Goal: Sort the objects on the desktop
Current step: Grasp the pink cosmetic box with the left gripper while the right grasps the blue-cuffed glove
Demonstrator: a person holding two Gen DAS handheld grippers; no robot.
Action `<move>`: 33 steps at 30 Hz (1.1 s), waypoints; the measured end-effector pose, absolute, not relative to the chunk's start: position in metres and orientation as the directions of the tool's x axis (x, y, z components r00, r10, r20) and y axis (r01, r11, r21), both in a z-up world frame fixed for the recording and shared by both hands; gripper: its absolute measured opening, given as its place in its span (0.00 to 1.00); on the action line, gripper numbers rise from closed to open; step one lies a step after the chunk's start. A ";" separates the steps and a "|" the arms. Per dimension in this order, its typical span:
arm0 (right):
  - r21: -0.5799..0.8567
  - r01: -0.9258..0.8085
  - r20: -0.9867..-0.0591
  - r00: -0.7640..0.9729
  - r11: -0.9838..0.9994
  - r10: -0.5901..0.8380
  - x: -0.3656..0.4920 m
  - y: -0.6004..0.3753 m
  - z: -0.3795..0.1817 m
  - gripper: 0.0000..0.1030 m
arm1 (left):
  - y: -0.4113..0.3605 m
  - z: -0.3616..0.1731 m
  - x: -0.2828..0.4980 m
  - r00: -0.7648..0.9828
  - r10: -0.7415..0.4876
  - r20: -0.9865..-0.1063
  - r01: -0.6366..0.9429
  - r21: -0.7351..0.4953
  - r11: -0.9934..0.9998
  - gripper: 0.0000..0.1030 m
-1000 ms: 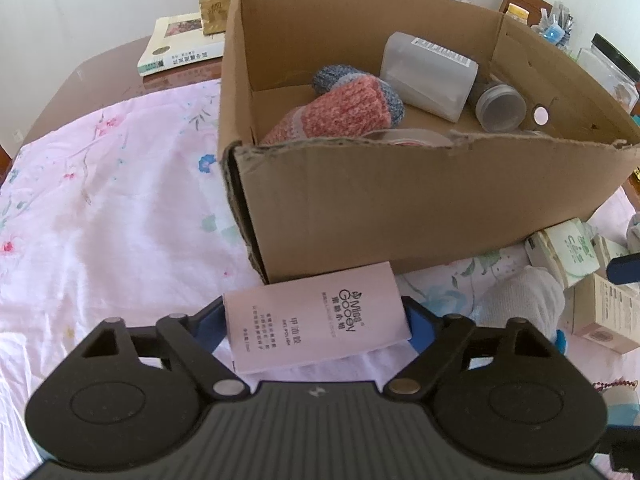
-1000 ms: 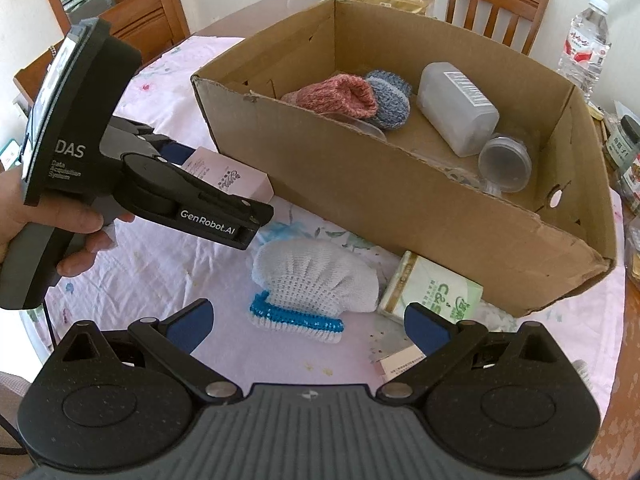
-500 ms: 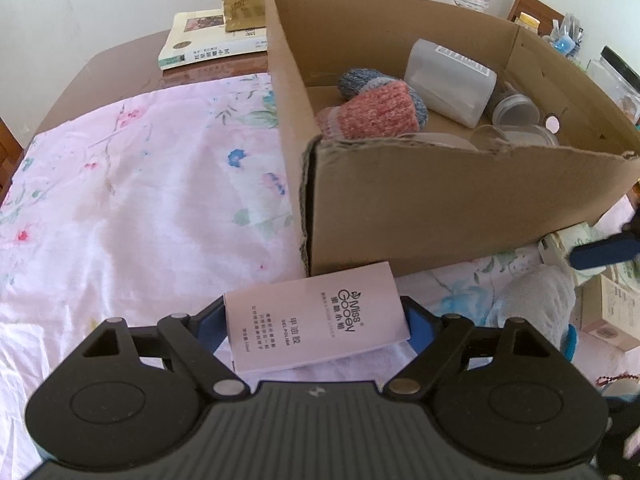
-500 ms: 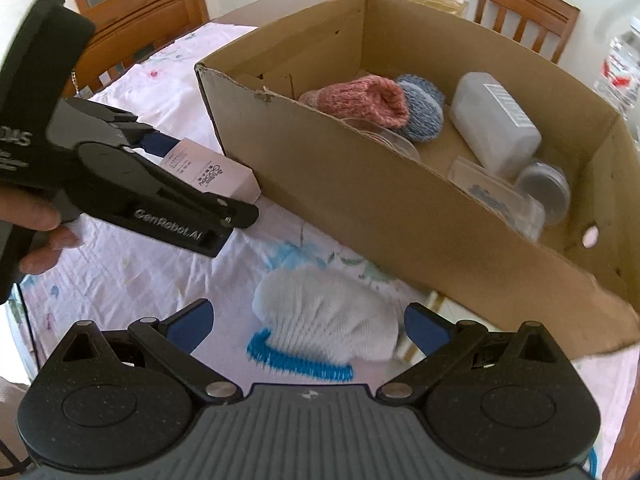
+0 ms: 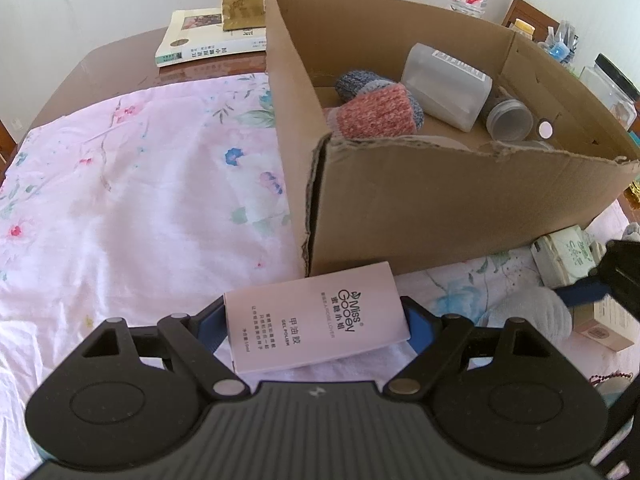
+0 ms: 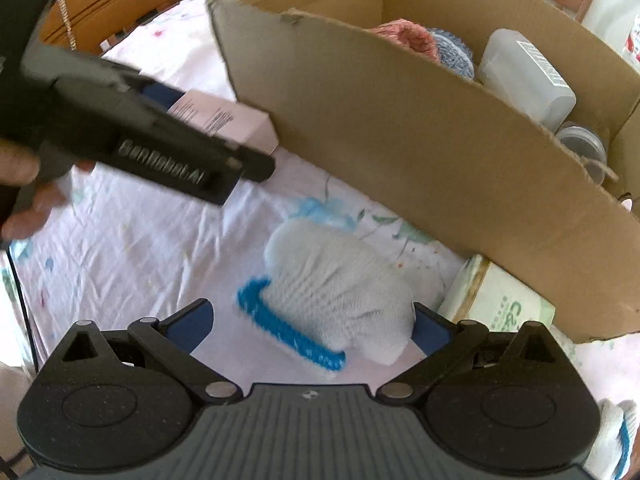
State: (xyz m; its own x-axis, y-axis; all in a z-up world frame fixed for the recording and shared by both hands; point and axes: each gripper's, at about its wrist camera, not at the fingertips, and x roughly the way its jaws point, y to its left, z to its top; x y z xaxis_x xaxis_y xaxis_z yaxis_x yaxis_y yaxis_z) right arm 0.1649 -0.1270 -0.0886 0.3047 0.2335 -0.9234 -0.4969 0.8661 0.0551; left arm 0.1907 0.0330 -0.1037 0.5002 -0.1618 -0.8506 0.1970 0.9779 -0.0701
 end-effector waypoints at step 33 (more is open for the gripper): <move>-0.038 -0.541 -0.895 0.393 0.840 0.213 0.152 -0.134 -0.068 0.84 | 0.028 -0.089 0.182 0.497 -0.210 -0.842 0.288 -0.069 0.955 0.83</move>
State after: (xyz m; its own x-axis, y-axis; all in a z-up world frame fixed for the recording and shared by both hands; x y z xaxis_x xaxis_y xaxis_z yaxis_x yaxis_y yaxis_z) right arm 0.1525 -0.1336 -0.0678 0.3928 0.2126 -0.8947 -0.5409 0.8402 -0.0378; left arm 0.1820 0.0283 -0.0891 0.4968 -0.2105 -0.8420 0.2884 0.9551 -0.0686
